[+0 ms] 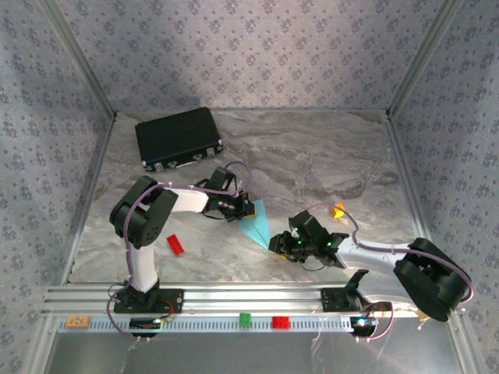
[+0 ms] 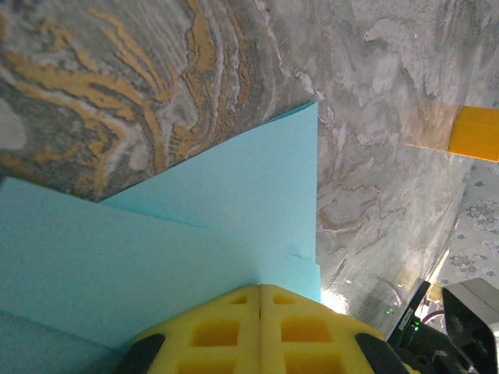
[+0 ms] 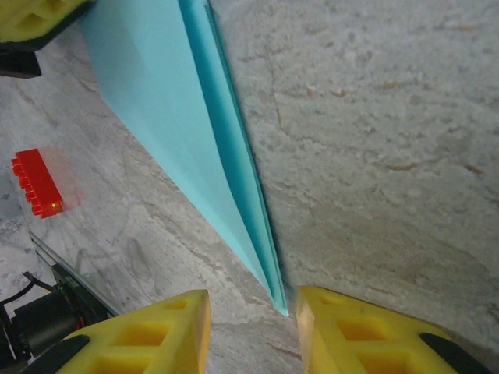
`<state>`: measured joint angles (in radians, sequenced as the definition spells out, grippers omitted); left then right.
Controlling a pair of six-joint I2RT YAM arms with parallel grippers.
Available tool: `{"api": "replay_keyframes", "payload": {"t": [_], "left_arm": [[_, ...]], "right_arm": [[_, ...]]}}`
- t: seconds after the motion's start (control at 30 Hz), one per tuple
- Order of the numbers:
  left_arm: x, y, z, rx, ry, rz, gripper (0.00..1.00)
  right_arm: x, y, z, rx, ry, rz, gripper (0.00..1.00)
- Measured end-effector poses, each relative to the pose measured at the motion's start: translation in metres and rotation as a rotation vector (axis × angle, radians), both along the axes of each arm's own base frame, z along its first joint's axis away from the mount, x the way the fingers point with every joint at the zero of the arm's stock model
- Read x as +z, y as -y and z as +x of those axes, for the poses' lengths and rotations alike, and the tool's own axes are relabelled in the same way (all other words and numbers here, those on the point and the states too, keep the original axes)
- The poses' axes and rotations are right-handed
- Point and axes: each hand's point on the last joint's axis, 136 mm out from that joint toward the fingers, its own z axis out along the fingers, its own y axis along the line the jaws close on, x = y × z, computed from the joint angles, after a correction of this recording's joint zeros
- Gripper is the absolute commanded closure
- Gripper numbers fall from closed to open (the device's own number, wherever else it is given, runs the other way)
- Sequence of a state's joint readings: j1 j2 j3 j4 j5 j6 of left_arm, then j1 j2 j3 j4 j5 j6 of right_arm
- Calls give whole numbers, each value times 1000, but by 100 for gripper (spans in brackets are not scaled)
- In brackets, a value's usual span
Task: Fold a paper plane with a square sheet of paper (pick it up from the middle)
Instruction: Fourth fold the wing at the center of the table, then turn over the paper at the center of the table.
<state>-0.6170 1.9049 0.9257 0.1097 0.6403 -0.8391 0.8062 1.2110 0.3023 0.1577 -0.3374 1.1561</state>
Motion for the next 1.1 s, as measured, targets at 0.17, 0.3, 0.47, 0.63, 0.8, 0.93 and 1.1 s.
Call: {"api": "replay_keyframes", "payload": {"t": [0.17, 0.3, 0.47, 0.63, 0.8, 0.93, 1.1], "left_arm": [[0, 0, 0, 0, 0, 0, 100], [0, 0, 0, 0, 0, 0, 100], [0, 0, 0, 0, 0, 0, 100], [0, 0, 0, 1, 1, 0, 100], [0, 0, 1, 1, 1, -2, 100], [0, 0, 1, 1, 1, -3, 100], [0, 0, 1, 1, 2, -4, 100]], "right_arm": [[-1, -3, 1, 5, -4, 5, 66], [0, -7, 3, 8, 0, 26, 66], [4, -12, 7, 7, 20, 47, 66], [9, -15, 13, 3, 39, 67, 64], [13, -17, 21, -6, 57, 89, 64], [14, -18, 31, -16, 69, 99, 64], [14, -19, 40, -22, 83, 112, 65]]}}
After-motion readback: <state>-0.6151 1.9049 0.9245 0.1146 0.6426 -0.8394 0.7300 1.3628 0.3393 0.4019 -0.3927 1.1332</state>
